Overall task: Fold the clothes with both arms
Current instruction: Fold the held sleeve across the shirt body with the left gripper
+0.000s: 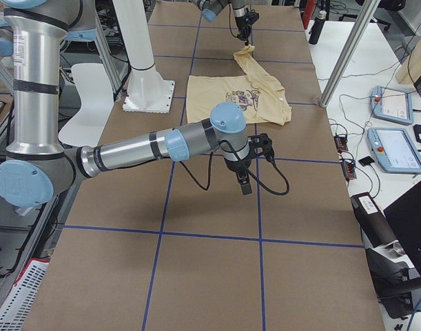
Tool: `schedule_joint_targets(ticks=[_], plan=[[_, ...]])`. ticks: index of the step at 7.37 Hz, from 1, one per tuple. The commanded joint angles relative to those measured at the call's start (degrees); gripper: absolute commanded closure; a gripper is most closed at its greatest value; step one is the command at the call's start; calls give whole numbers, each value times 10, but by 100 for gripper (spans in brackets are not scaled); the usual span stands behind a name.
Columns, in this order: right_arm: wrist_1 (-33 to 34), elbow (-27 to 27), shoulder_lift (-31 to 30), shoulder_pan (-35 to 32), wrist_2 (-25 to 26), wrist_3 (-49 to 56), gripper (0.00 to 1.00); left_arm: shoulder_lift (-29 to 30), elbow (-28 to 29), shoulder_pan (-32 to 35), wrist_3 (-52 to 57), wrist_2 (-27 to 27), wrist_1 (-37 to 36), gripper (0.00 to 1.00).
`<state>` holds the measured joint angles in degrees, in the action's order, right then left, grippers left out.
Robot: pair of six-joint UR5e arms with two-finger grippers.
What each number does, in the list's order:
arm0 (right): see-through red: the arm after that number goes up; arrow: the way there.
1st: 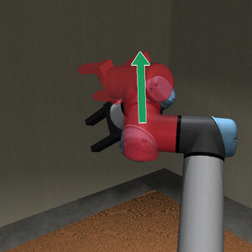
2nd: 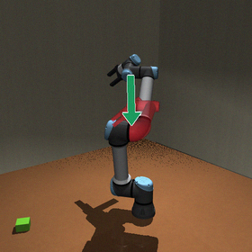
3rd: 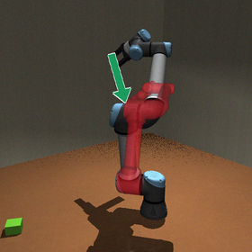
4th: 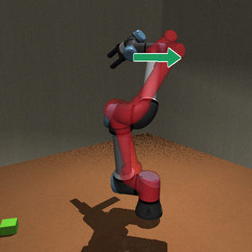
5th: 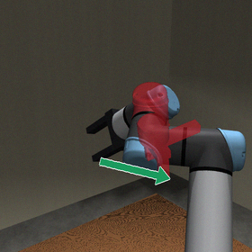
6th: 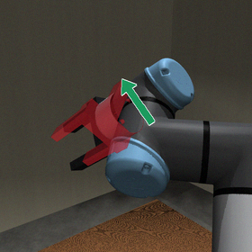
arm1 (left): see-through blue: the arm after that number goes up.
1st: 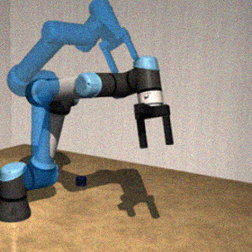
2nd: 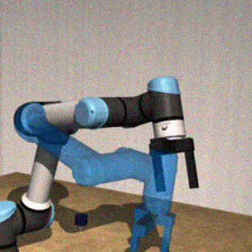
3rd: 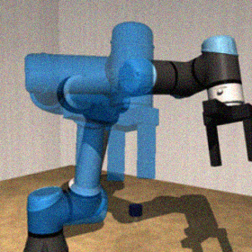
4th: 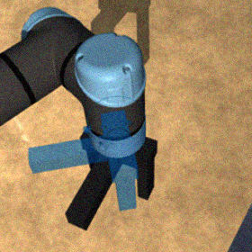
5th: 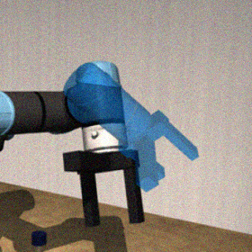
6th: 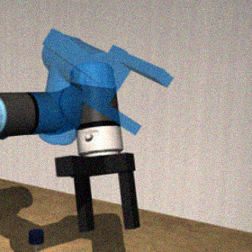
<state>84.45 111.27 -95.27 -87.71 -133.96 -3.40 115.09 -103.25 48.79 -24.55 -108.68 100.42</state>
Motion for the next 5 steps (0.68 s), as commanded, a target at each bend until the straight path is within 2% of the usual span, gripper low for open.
schedule_joint_targets(ticks=[1, 4, 5], plan=[[0, 0, 0, 0, -1, -1, 0, 167, 32, 0, -14, 19, -141, 100], [0, 0, 0, 0, -1, -2, 0, 377, 239, -22, -117, 20, -163, 100], [0, 0, 0, 0, -1, -2, 0, 457, 336, -37, -158, 19, -161, 100]])
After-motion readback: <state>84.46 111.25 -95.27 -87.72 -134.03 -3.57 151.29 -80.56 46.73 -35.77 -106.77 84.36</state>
